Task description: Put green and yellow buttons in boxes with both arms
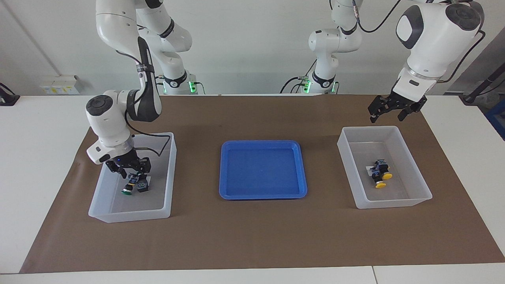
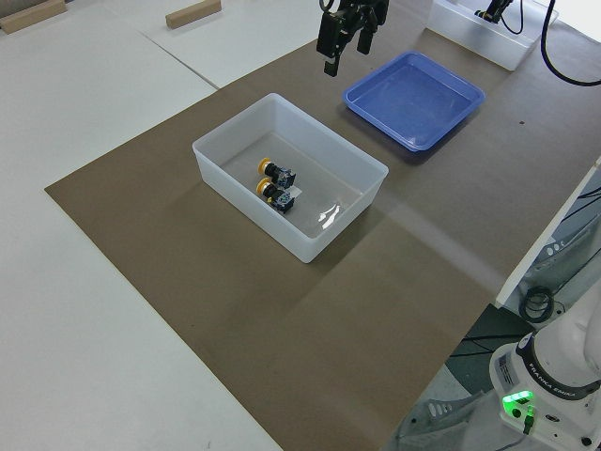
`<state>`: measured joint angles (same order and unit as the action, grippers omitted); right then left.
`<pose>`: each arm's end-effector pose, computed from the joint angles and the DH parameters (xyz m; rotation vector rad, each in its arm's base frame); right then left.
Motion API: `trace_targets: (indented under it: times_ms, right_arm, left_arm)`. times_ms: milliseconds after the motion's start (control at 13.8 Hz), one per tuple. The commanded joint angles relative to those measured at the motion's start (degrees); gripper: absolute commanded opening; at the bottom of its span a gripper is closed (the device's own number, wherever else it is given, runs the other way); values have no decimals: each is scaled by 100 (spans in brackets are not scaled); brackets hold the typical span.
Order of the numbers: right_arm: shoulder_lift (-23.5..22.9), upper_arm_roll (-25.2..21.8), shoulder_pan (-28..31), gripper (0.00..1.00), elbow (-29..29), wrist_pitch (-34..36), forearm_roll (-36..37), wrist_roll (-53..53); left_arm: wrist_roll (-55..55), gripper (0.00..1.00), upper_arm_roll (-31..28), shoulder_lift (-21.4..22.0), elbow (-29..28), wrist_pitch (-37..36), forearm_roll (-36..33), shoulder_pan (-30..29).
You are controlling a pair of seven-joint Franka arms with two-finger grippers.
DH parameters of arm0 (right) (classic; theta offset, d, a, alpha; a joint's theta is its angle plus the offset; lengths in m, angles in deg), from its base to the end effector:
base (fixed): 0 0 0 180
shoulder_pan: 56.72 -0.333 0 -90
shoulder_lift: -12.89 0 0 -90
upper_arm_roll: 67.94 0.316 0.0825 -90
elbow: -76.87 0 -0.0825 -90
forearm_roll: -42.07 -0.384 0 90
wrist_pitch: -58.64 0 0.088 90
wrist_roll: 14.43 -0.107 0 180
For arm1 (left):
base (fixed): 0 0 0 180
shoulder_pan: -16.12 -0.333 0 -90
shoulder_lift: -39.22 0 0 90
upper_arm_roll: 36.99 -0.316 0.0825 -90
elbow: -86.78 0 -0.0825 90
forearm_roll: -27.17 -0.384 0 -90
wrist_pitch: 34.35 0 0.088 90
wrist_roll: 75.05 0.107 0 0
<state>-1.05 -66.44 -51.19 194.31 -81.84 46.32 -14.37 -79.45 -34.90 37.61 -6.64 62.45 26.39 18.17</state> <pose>0.6012 -0.0429 0.3362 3.0809 -0.0263 0.2428 0.5710 -0.0397 0.5909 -3.1310 -0.0050 -0.0497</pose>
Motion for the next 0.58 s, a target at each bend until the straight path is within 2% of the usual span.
trace_targets:
  times_ms: [0, 217, 506]
  right_arm:
    - [348, 87, -147, 100, -167, 519, -12, -337]
    - [619, 96, -367, 100, -607, 1345, -3, -787]
    - [1383, 105, -385, 100, -757, 2216, -12, -1077]
  left_arm:
    - [-306, 100, -25, 108, -132, 356, 51, 41]
    - [-299, 100, -34, 108, -141, 278, 43, 32]
    - [-298, 100, -34, 108, -150, 295, 43, 5]
